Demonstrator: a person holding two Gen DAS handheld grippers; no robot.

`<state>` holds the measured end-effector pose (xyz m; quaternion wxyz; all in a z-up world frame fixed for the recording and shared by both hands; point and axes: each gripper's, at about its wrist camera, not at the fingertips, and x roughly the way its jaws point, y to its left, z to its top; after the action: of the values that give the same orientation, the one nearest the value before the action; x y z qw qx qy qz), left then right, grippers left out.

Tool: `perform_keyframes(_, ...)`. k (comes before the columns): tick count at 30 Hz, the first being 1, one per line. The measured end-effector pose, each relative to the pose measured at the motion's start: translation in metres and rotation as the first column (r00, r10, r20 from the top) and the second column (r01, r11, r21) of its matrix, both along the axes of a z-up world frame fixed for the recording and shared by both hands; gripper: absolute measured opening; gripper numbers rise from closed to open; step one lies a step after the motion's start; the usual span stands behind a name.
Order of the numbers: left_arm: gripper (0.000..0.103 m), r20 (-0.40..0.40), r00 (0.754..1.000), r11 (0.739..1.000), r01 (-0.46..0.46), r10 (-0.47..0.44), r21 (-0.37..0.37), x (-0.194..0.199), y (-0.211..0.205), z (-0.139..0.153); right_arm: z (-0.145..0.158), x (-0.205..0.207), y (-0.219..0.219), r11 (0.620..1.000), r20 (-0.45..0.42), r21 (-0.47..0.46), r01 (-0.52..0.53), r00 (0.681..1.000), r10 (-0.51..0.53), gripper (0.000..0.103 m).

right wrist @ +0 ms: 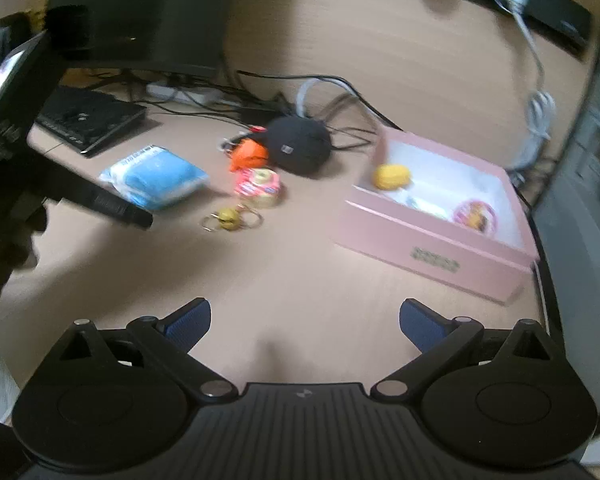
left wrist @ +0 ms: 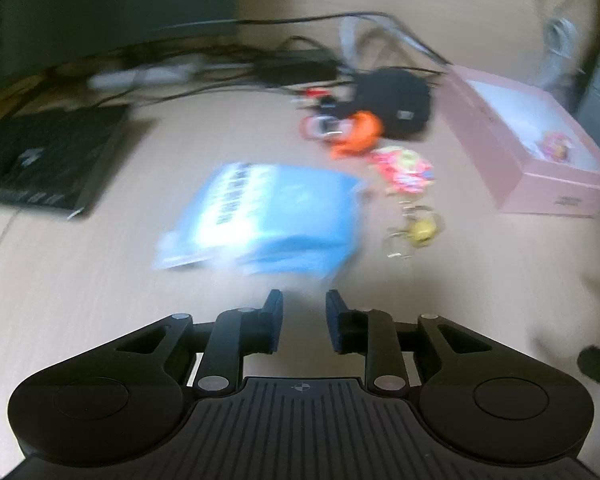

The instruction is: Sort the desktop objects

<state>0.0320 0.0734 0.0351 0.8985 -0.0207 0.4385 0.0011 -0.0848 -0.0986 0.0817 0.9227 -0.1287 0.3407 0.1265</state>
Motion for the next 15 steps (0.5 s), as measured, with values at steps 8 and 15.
perform_keyframes(8,0.055,0.072,0.968,0.97,-0.241,0.242,-0.025,-0.024,0.07,0.026,0.005,0.068,0.057,0.992,0.03,0.03,-0.122,0.992,0.121,0.089)
perform_keyframes(15,0.082,0.044,0.979,0.979,-0.196,0.198,-0.058,-0.06,0.083,0.024,-0.026,0.153,0.074,0.999,-0.063,0.04,0.021,0.998,-0.018,0.067)
